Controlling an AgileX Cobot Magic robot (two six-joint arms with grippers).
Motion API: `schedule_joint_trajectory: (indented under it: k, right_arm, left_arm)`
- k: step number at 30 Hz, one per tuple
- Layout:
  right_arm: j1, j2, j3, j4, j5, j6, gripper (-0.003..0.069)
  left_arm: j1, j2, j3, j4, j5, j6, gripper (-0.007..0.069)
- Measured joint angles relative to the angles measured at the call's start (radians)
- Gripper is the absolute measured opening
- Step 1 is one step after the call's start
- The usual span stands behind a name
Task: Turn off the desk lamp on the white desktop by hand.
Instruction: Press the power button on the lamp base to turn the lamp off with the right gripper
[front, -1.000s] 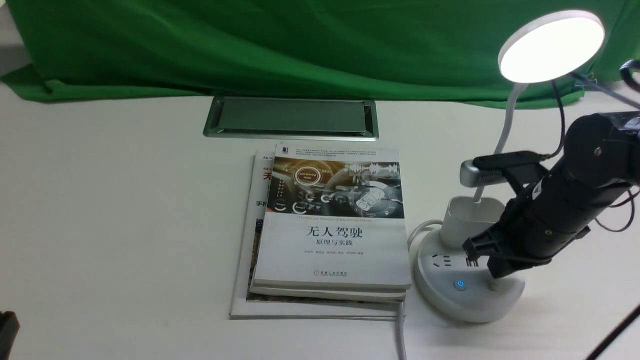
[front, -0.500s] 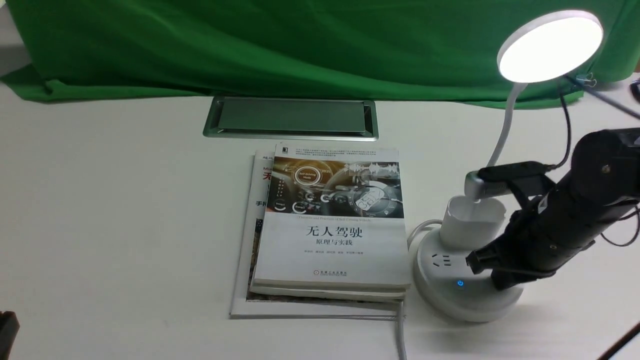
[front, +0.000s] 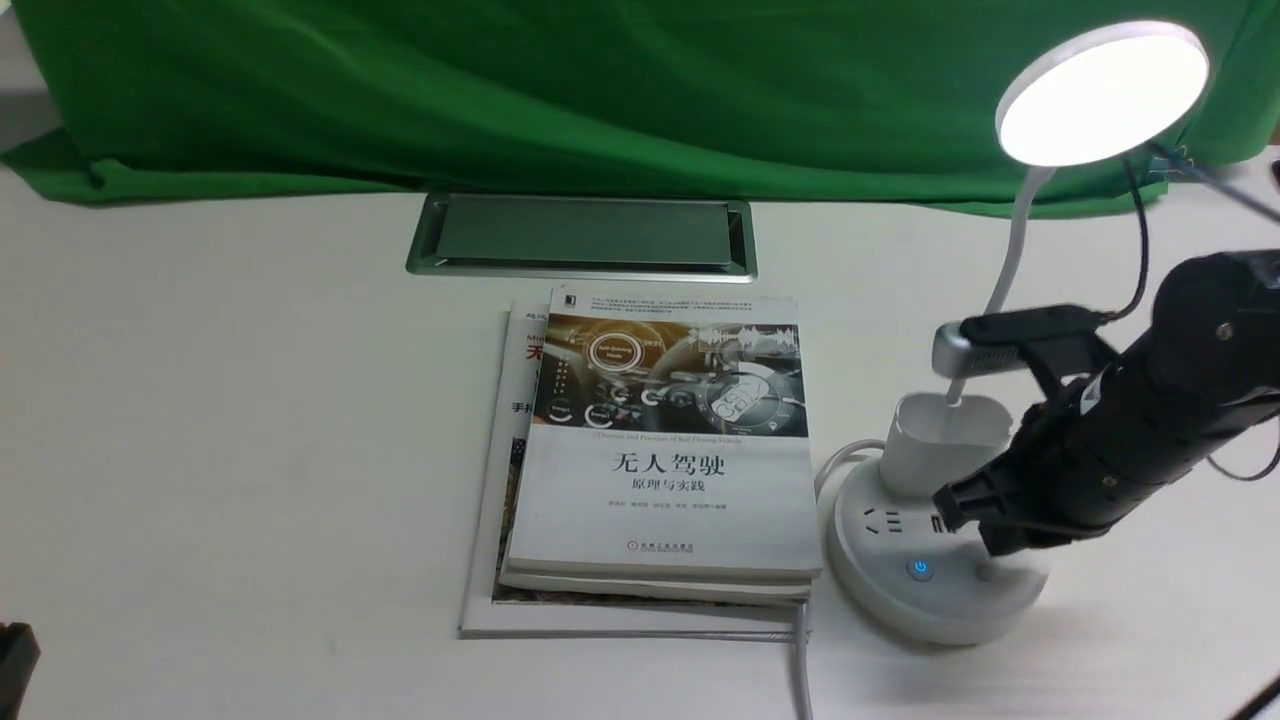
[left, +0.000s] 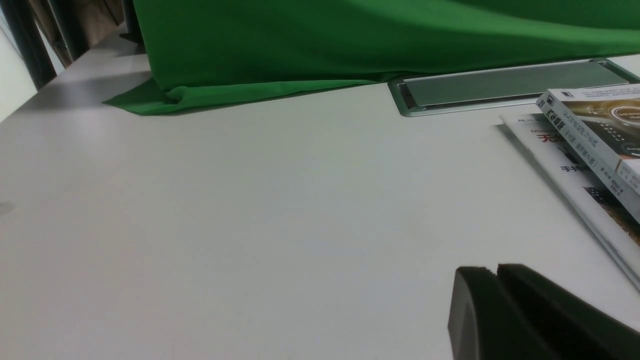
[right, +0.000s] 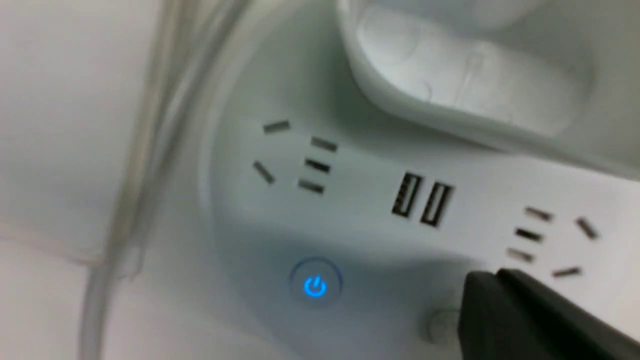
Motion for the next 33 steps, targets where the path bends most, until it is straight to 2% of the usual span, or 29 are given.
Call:
schedule_joint_trajectory:
  k: [17,27,33]
  right_arm:
    - [0.013,0.073,-0.015,0.001,0.002,-0.001,0.0036]
    - [0.013,-0.04,0.0,-0.001,0.014,-0.001,0.0036]
    - [0.013,-0.026,0.0,0.0,0.027,-0.001,0.0035]
  left_arm:
    - [0.0,0.0,0.0,0.0,0.0,-0.001,0.002]
    - [0.0,0.0,0.0,0.0,0.0,-0.001,0.002]
    - [0.0,0.0,0.0,0.0,0.0,-0.001,0.002]
